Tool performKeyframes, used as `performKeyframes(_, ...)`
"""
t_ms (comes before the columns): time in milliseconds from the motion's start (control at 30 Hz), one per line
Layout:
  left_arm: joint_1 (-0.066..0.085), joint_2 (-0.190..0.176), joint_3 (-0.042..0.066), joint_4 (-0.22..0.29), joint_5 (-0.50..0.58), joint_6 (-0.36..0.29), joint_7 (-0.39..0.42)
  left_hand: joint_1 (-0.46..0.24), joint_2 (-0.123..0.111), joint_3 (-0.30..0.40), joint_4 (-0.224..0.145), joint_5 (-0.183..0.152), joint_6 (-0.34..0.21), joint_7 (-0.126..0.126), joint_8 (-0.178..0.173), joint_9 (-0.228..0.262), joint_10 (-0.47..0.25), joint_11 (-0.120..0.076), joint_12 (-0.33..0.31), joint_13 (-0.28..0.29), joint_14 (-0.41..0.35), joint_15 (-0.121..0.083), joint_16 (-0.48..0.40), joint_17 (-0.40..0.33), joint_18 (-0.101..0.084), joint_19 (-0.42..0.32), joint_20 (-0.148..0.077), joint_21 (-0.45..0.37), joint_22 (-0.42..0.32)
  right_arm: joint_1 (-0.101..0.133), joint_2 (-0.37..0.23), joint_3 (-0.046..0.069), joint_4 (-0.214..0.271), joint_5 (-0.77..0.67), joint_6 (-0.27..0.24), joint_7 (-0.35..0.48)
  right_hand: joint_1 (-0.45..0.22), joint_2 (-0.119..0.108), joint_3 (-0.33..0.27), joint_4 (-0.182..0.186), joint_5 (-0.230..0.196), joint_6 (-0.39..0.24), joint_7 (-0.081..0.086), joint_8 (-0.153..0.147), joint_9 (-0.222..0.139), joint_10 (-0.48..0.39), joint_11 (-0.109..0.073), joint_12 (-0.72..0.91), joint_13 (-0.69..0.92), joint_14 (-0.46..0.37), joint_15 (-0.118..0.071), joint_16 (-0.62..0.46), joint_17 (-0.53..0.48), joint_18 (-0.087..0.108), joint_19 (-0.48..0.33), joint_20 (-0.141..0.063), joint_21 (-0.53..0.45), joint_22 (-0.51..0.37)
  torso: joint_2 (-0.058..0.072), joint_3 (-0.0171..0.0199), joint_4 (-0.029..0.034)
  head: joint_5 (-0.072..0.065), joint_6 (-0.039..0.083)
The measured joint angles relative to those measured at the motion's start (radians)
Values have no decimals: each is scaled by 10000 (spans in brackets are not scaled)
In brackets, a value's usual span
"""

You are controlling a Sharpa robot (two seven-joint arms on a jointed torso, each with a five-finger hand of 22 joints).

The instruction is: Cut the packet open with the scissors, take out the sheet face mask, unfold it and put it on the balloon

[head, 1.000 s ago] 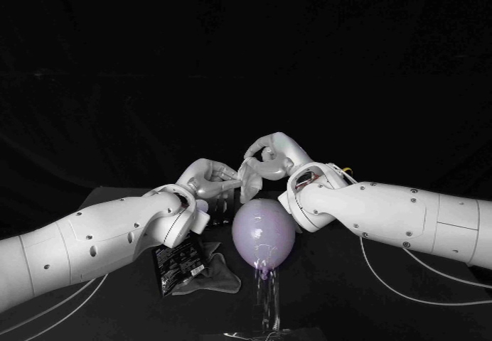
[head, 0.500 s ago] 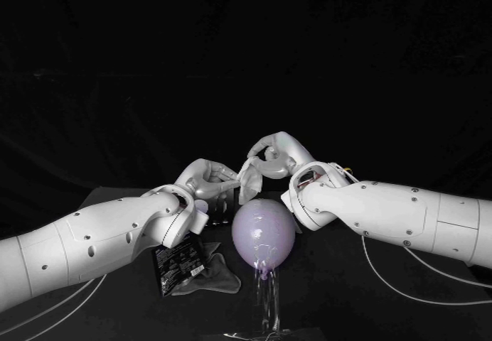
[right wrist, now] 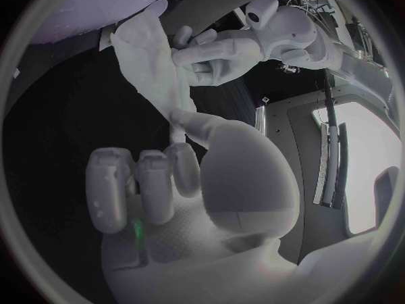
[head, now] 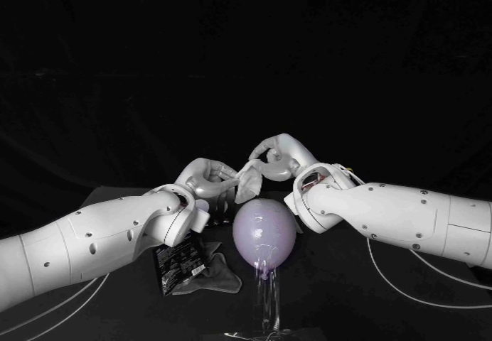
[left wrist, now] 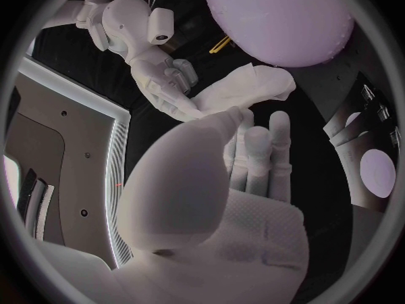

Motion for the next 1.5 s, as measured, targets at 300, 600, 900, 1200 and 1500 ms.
performKeyframes(300, 6, -134, 55, -36, 345, -405, 279, -1817, -179, 2147, -1521, 0, -340, -17, 450, 969, -484, -13, 903, 598, 8, 11, 0, -60, -5, -124, 20, 417, 256, -1, -241, -13, 42, 0, 297, 8, -34, 32, -2, 0, -2, -25, -7, 0, 0, 5, 6, -159, 3, -1, 0, -20, 2, 0, -1, 1, -71, -5, -6, 5, -8, 17, 25)
performKeyframes(600, 37, -278, 218, -25, 597, -766, 608, -2447, -24, 2707, -2173, 60, -465, -33, 575, 1325, -694, -7, 1262, 849, 7, 12, -1, -45, -11, -194, 18, 632, 361, 1, -297, -21, -134, 11, 624, 8, -69, 61, -31, -28, -6, -69, -7, 0, 0, -102, 38, -391, 0, -2, 2, -43, 8, 1, -3, 2, -176, -7, -5, 5, -4, 38, 49)
performKeyframes(900, 66, -207, 249, -76, 647, -916, 663, -2549, 25, 2766, -2286, 60, -518, -15, 575, 1537, -767, -11, 1352, 874, 7, 15, -10, -39, -20, -193, 19, 633, 381, 5, -200, -45, -229, 134, 757, 8, -231, 9, -169, -166, -3, -262, 123, 229, 0, -284, 113, -752, -5, -18, 18, -78, 8, 0, -19, 18, -373, -2, 4, -1, 3, 40, 70)
performKeyframes(1200, 79, -72, 257, -181, 629, -931, 680, -2672, 43, 2791, -2313, 60, -535, -31, 574, 1595, -829, 24, 1402, 917, -7, 30, -10, -42, -26, -193, 19, 673, 380, -2, -123, -67, -140, 242, 926, 146, -285, -59, -690, -367, 21, -363, 126, 216, 289, -421, 116, -869, -122, -19, 19, -127, 0, 0, 22, 91, -513, 1, 8, -1, -1, 44, 94)
performKeyframes(1500, 89, -98, 257, -204, 521, -884, 618, -2805, 124, 2315, -2393, 89, -731, 54, 572, 1665, -954, 0, 1414, 914, -9, 31, -10, -108, -29, -228, 55, 673, 381, -15, -74, -75, -158, 190, 783, 325, -39, 164, -469, -553, -9, -233, 104, 312, 267, -224, 91, -566, 11, -19, 19, -37, 1, 0, 19, 95, -254, -1, 6, 9, 3, 13, 97)
